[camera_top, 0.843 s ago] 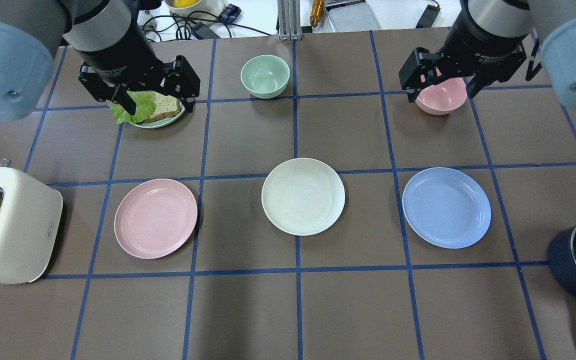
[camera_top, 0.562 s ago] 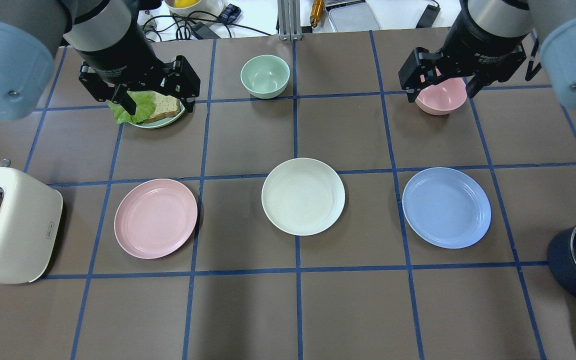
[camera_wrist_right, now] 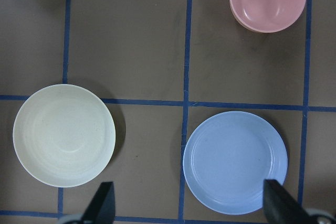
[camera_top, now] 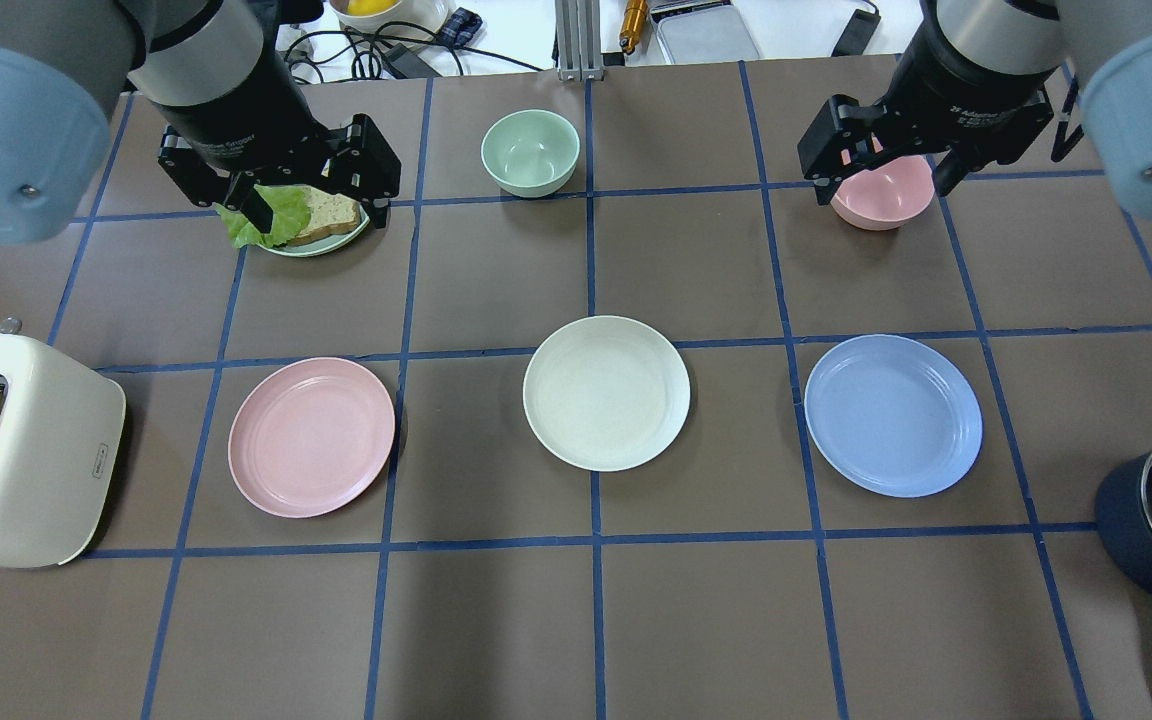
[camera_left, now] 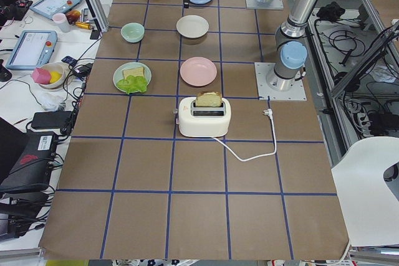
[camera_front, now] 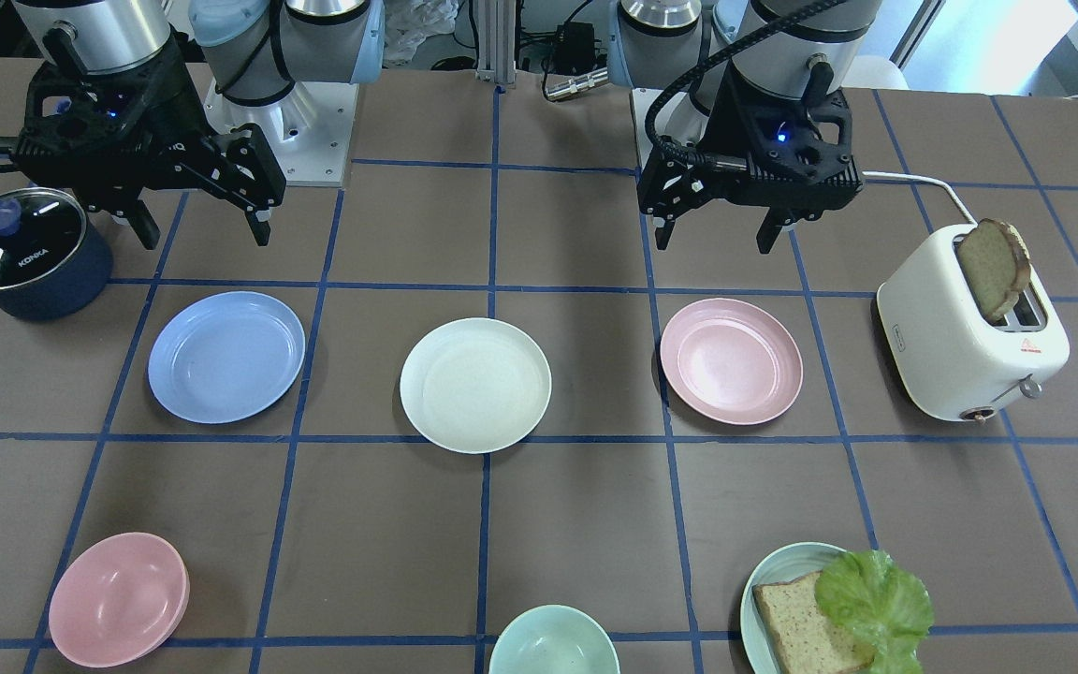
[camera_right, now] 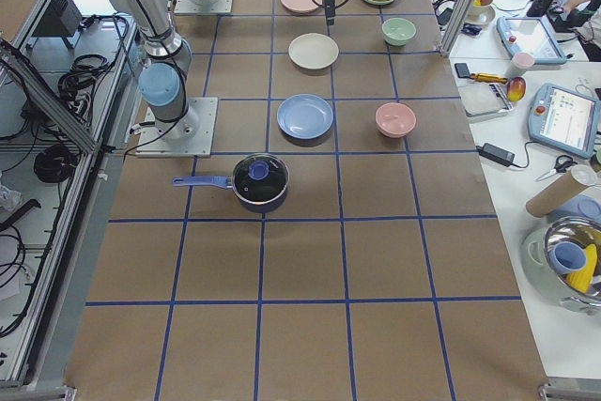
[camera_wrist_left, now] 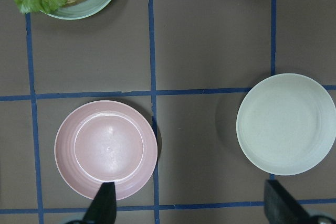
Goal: Stack three plates with pink and blue
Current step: 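Move left gripper over pink plate while right gripper nears blue plate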
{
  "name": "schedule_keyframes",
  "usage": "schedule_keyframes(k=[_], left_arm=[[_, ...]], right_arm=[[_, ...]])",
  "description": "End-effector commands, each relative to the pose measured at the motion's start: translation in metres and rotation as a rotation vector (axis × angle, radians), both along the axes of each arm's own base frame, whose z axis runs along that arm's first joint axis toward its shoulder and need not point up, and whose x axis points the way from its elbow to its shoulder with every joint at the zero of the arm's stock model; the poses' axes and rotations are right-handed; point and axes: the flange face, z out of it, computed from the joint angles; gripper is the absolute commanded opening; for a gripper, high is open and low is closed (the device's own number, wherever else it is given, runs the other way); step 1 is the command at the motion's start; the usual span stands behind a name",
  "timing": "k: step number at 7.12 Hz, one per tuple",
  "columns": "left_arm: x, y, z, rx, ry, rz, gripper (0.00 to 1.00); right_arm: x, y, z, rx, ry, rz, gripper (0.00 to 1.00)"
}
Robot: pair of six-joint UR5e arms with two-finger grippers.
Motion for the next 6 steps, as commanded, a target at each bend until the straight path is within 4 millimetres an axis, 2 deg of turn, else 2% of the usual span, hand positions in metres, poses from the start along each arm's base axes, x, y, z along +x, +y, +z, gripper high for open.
schedule_keyframes(k=[1, 2, 4, 6], left_arm=[[0.0, -0.002, -0.009, 0.02, -0.005, 0.001, 1.0], [0.001, 0.001, -0.025, 0.047, -0.004, 0.003, 1.0], [0.002, 0.01, -0.077, 0.073, -0.01, 0.012, 1.0], [0.011, 0.026, -0.14, 0.055, -0.096, 0.017, 1.0]], right_arm=[[-0.002, 0.001, -0.007, 0.012, 0.002, -0.003, 1.0], [-0.002, 0.001, -0.008, 0.014, 0.002, -0.001, 1.0], [-0.002, 0.001, -0.009, 0.015, 0.003, 0.0, 1.0], [-0.008, 0.0, -0.01, 0.018, 0.008, -0.001, 1.0]])
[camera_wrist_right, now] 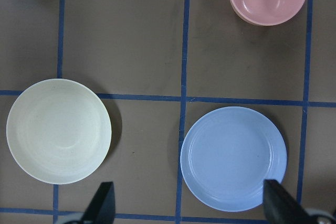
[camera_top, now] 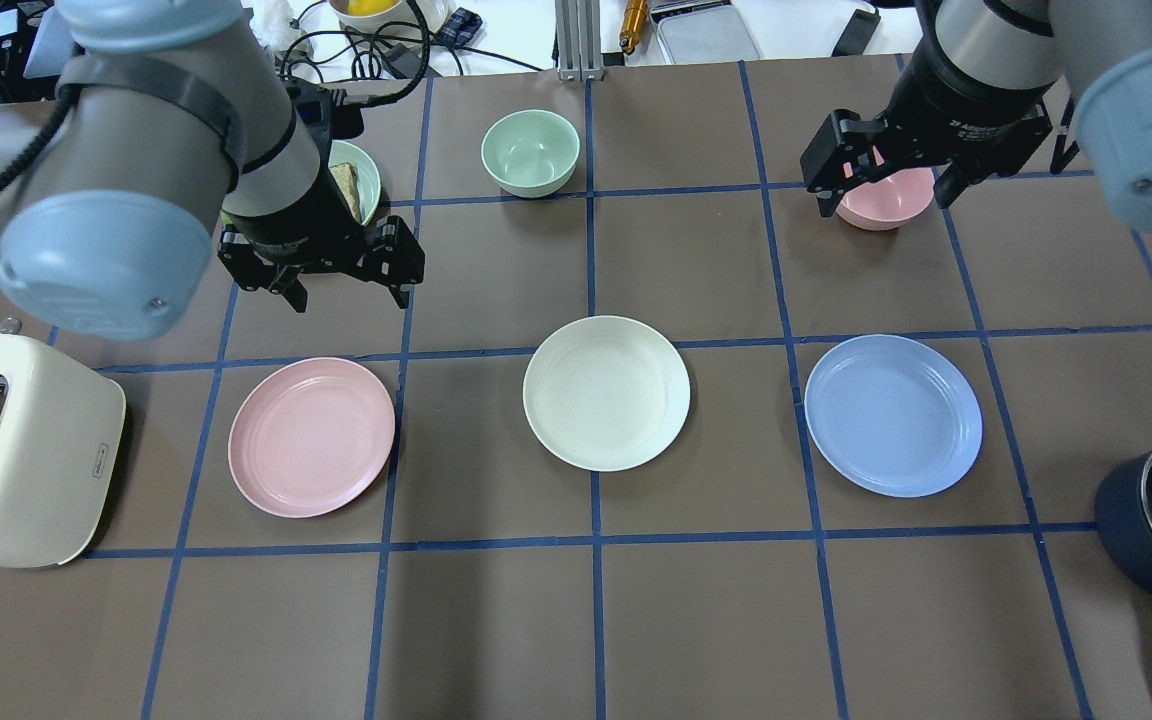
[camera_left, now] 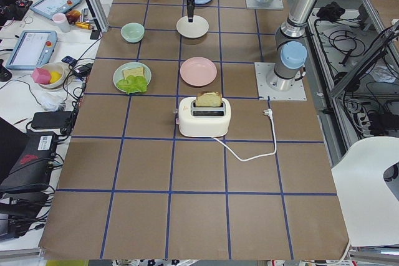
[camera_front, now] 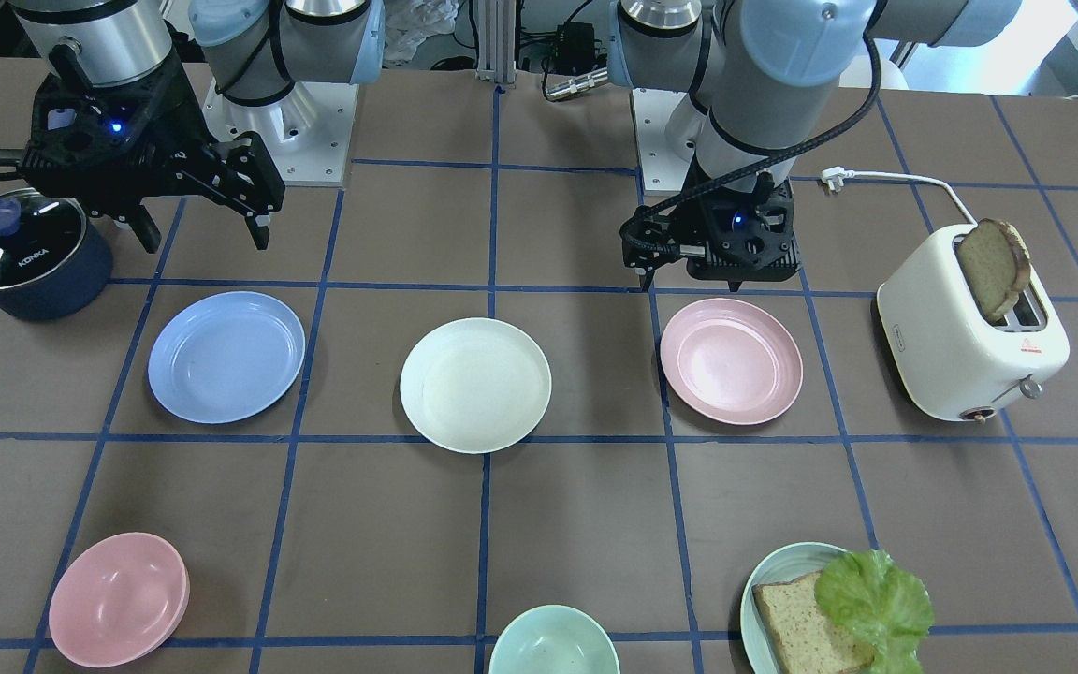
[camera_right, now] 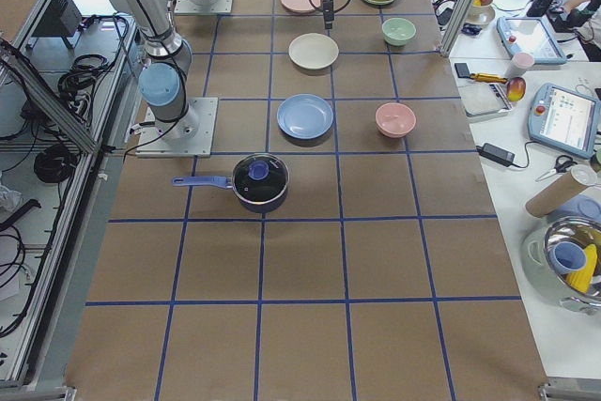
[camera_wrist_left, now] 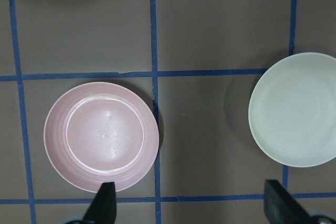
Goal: Stack three plates with pink and blue
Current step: 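Move left gripper over pink plate while right gripper nears blue plate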
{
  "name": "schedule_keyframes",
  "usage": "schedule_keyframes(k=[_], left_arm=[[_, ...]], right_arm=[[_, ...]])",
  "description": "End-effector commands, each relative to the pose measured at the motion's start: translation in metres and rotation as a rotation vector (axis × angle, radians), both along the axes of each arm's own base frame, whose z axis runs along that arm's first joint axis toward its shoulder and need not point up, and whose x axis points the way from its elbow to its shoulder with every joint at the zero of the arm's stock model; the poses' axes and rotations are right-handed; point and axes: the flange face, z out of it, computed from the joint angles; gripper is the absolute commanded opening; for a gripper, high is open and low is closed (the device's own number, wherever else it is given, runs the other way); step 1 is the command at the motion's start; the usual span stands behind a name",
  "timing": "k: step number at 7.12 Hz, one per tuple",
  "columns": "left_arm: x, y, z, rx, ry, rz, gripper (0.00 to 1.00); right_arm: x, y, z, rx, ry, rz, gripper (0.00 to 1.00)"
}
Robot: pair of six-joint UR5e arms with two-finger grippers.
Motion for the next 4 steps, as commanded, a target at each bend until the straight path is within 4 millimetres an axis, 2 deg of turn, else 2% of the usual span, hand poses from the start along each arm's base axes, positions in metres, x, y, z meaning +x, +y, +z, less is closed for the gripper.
schedule_keyframes(k=[1, 2, 4], left_arm=[[0.013, 0.018, -0.057, 0.007, -0.125, 0.004, 1.0], [0.013, 0.017, -0.067, 0.016, -0.126, 0.006, 1.0], [0.013, 0.017, -0.08, 0.041, -0.121, 0.017, 1.0]], right_arm=[[-0.019, -0.003, -0.014, 0.033, 0.002, -0.032, 1.0], [-0.05, -0.001, -0.042, 0.086, 0.001, -0.094, 1.0], [-0.117, 0.009, -0.091, 0.157, -0.017, -0.102, 1.0]])
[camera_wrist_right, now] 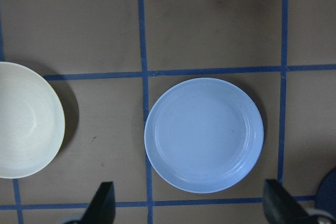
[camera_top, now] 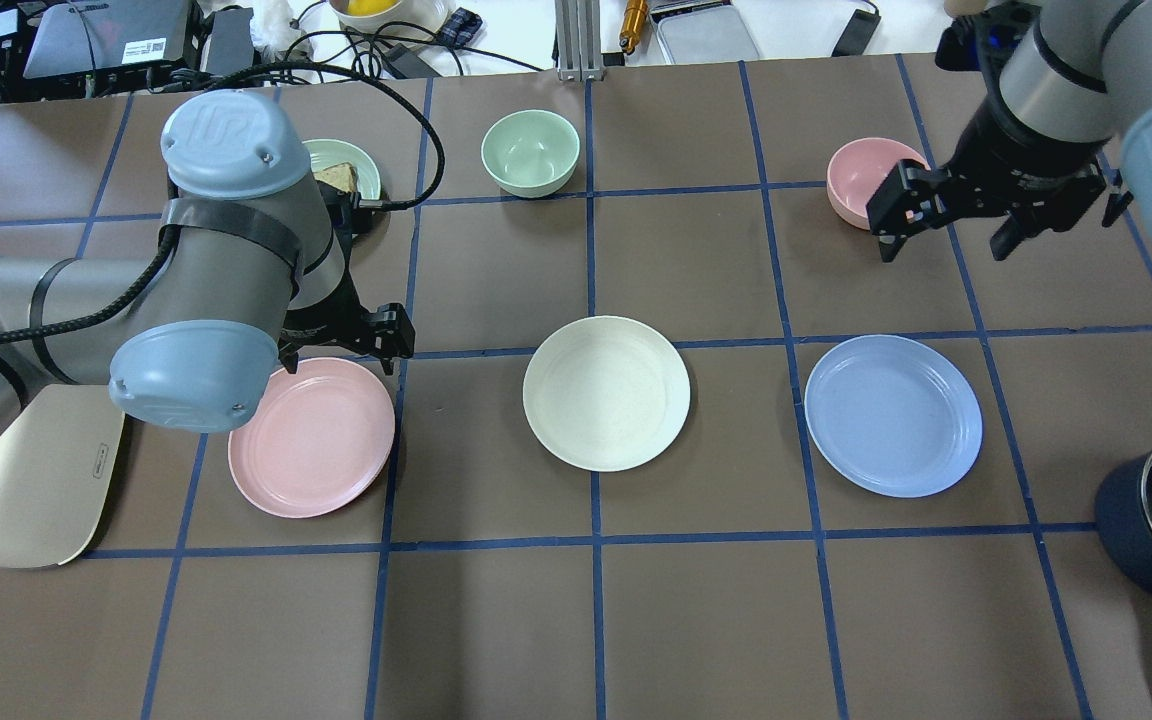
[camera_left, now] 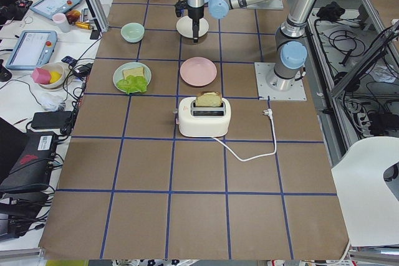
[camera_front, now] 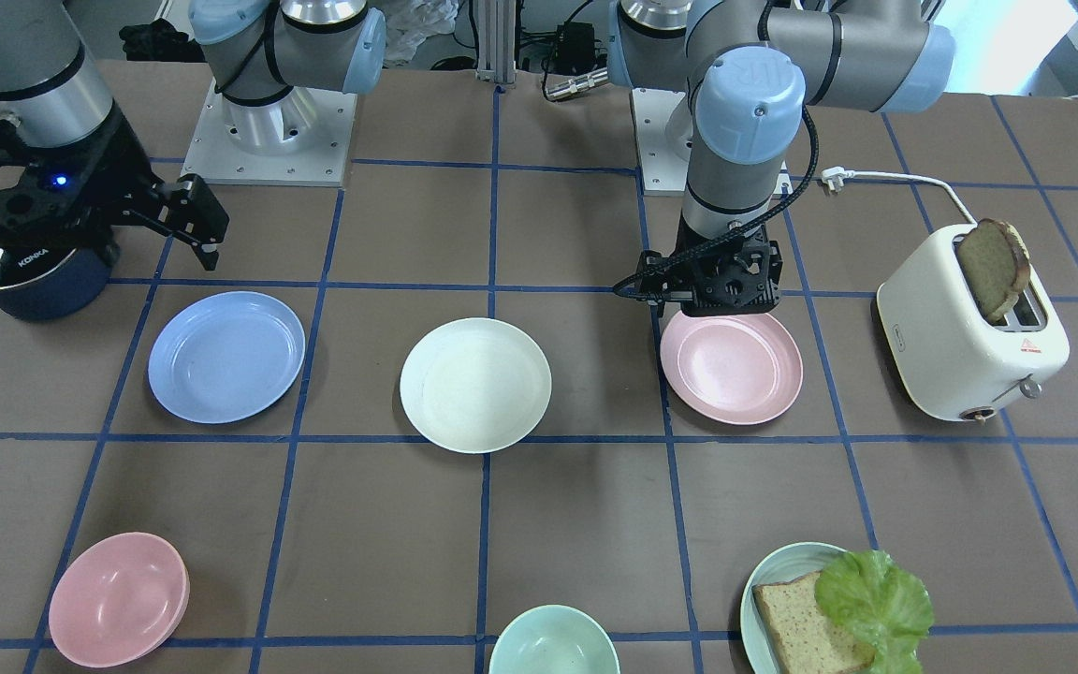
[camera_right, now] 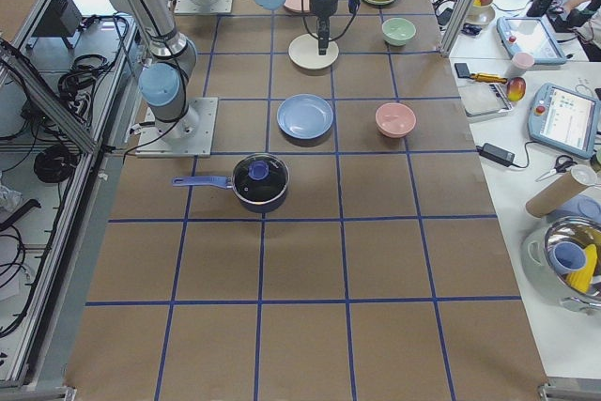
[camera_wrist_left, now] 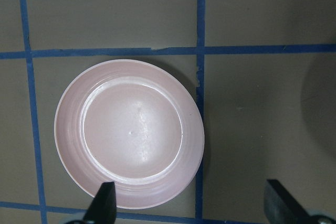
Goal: Stack three plates with pink and blue
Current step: 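Lower left gripper to pink plate rim while right lowers to blue rim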
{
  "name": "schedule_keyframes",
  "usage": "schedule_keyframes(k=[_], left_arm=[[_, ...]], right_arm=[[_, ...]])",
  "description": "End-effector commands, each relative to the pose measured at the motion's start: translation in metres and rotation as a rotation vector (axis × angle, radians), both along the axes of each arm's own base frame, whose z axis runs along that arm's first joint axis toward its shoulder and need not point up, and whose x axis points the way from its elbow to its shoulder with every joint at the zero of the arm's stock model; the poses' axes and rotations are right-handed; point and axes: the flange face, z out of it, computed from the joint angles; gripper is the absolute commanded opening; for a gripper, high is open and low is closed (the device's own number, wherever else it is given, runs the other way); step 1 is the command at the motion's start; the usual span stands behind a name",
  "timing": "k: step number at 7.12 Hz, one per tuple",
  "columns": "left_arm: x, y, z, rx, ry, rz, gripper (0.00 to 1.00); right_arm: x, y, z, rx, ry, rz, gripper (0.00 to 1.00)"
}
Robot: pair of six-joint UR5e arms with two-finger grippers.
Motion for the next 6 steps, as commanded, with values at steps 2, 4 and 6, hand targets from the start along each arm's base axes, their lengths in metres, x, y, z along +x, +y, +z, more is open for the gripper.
schedule_keyframes(k=[2, 4, 6], left_arm=[[0.0, 0.011, -0.027, 0.042, 0.0, 0.051, 1.0], [-0.002, 0.018, -0.04, 0.052, 0.026, 0.056, 0.93], [-0.001, 0.024, -0.057, 0.063, 0.022, 0.054, 0.83]], right_arm=[[-0.098, 0.031, -0.102, 0.073, -0.057, -0.11, 1.0], [-0.118, 0.042, -0.131, 0.049, -0.067, -0.019, 1.0], [-0.13, 0.021, -0.177, 0.097, -0.095, 0.031, 1.0]])
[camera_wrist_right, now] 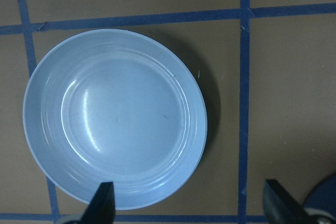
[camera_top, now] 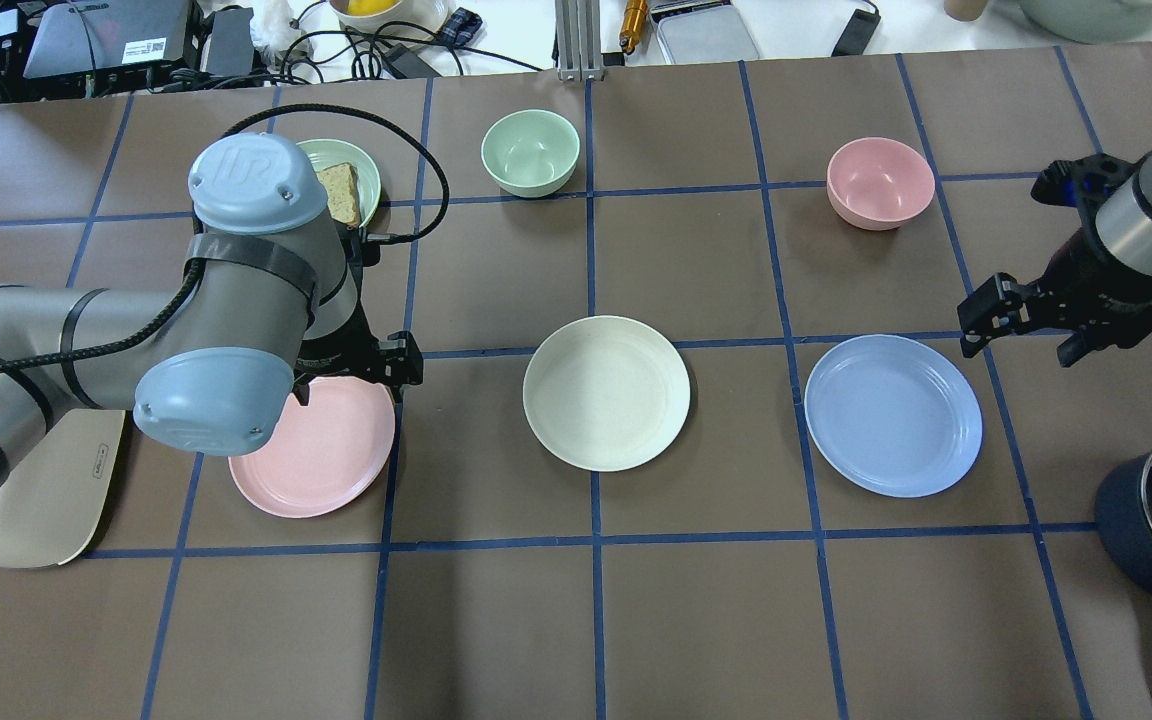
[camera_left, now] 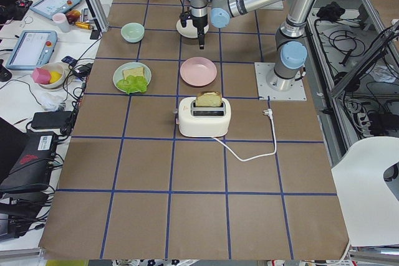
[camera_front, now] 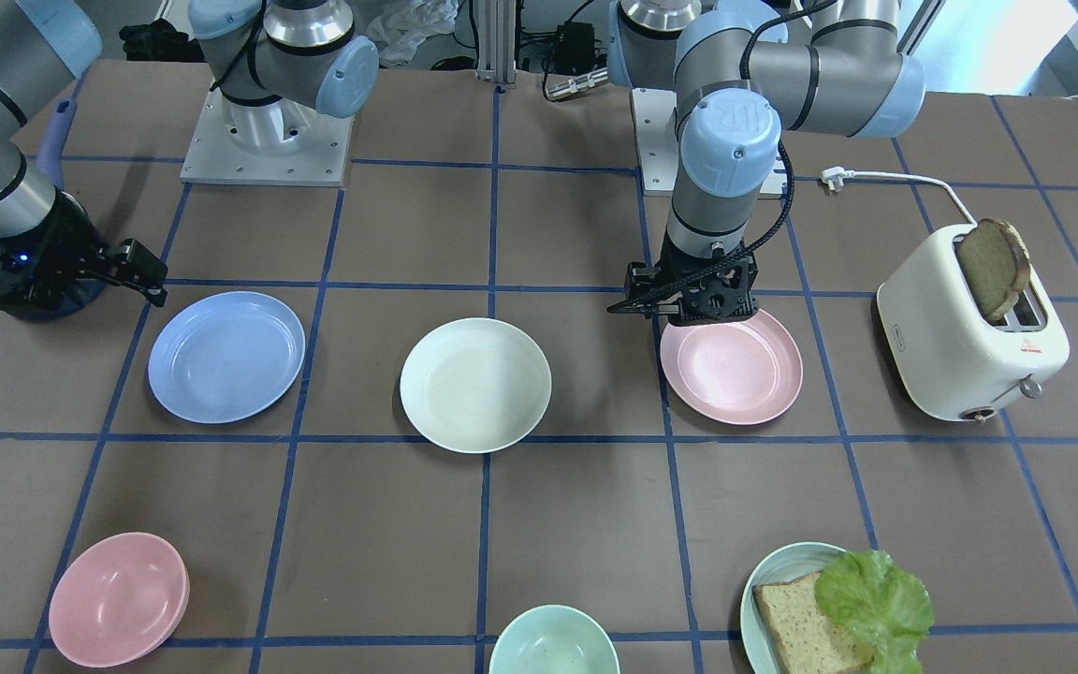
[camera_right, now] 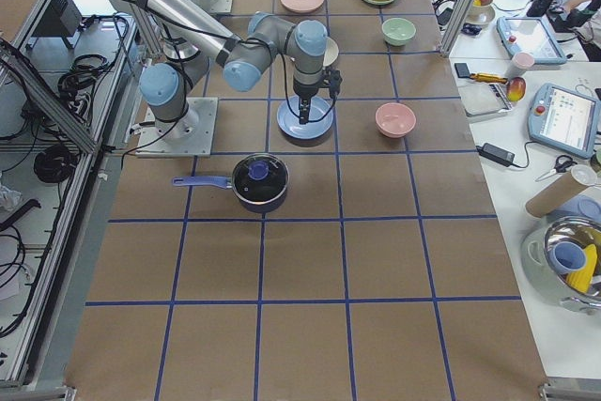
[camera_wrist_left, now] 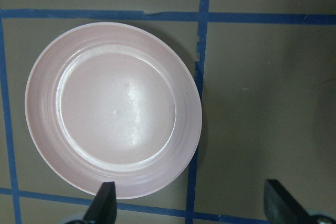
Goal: Stack three plates with pink and blue
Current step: 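Lower left gripper to pink plate rim while right lowers to blue rim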
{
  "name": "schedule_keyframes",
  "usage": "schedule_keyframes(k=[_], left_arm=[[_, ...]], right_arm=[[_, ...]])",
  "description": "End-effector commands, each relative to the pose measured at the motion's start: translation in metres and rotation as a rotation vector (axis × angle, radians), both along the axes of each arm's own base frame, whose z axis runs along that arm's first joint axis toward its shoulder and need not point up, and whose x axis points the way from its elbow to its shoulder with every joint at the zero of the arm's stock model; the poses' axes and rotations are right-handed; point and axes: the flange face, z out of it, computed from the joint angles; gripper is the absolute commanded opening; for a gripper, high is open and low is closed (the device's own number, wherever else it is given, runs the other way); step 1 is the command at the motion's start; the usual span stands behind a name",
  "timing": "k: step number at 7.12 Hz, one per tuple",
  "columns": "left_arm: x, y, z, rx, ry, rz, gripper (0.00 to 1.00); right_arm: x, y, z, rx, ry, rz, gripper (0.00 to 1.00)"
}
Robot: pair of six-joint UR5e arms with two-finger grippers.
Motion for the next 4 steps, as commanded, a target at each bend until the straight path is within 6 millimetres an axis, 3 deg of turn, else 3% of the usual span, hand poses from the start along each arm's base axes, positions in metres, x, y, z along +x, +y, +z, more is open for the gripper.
schedule_keyframes(k=[1, 4], left_arm=[[0.001, 0.008, -0.018, 0.001, 0.001, -0.009, 0.76], [0.0, 0.0, -0.037, -0.005, 0.0, -0.017, 0.67]], right_arm=[[-0.014, -0.023, -0.049, 0.018, -0.013, 0.025, 1.0], [-0.017, -0.024, -0.069, 0.044, -0.031, 0.028, 1.0]])
